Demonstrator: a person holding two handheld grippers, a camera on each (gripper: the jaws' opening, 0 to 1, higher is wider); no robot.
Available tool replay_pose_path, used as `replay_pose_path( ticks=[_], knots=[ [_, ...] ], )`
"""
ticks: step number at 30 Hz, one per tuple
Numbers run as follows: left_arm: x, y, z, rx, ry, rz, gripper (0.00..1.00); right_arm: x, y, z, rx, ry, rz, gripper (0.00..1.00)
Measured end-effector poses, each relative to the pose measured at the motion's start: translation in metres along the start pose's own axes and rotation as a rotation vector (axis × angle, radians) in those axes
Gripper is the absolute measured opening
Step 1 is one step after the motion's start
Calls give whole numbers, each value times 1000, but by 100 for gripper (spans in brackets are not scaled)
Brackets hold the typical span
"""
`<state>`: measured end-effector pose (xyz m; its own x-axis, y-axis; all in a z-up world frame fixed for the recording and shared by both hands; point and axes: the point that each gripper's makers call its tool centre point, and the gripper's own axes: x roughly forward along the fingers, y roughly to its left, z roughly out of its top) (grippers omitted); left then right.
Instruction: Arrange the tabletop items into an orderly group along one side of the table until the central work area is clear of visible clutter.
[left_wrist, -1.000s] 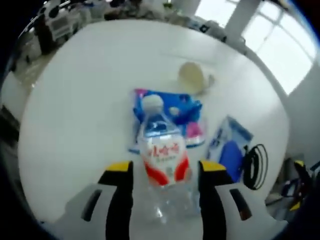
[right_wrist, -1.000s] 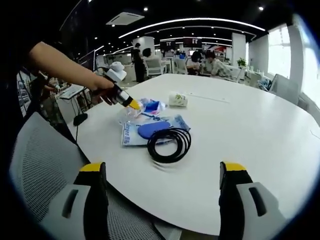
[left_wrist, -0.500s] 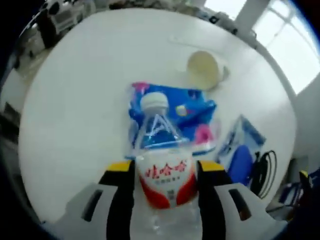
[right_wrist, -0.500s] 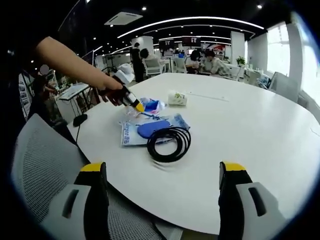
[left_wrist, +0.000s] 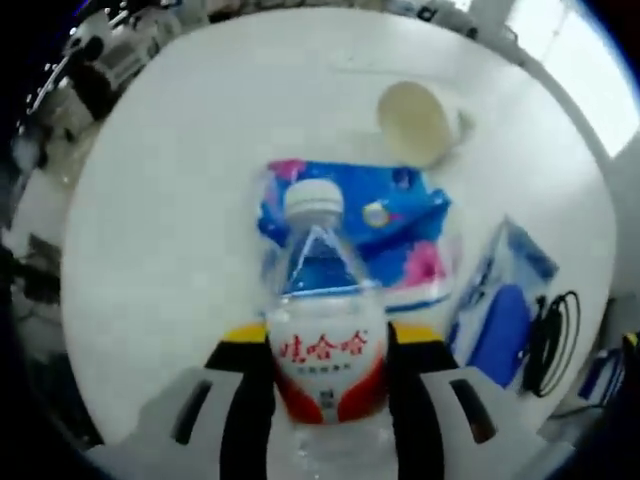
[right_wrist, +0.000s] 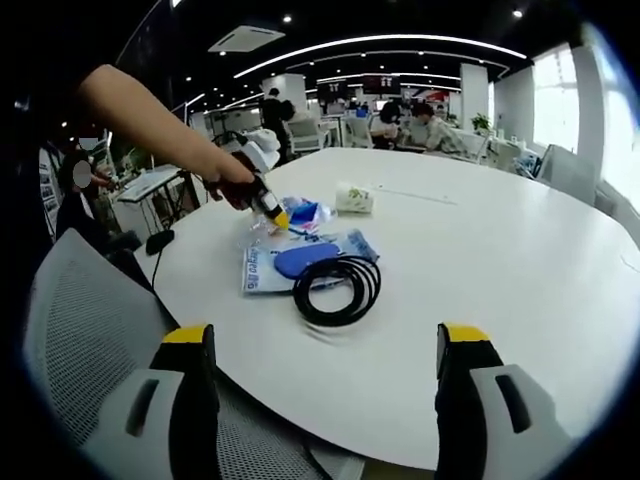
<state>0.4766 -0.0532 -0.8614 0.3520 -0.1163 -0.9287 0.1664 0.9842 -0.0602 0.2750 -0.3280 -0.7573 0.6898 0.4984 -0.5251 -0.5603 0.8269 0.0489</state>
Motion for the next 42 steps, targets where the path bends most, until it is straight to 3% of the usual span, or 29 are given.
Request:
replay_pose_path(
  ticks=[18, 30, 42],
  knots=[
    [-17, 5, 8, -9, -85, -11, 36, -2, -1, 9, -10, -41, 1, 92],
    [-33, 14, 3, -43, -154, -19, 35, -2, 1, 12, -30, -57, 4, 92],
    [-54, 26, 8, -62, -299, -15, 36, -1, 2, 12, -38, -60, 12, 92]
  ],
)
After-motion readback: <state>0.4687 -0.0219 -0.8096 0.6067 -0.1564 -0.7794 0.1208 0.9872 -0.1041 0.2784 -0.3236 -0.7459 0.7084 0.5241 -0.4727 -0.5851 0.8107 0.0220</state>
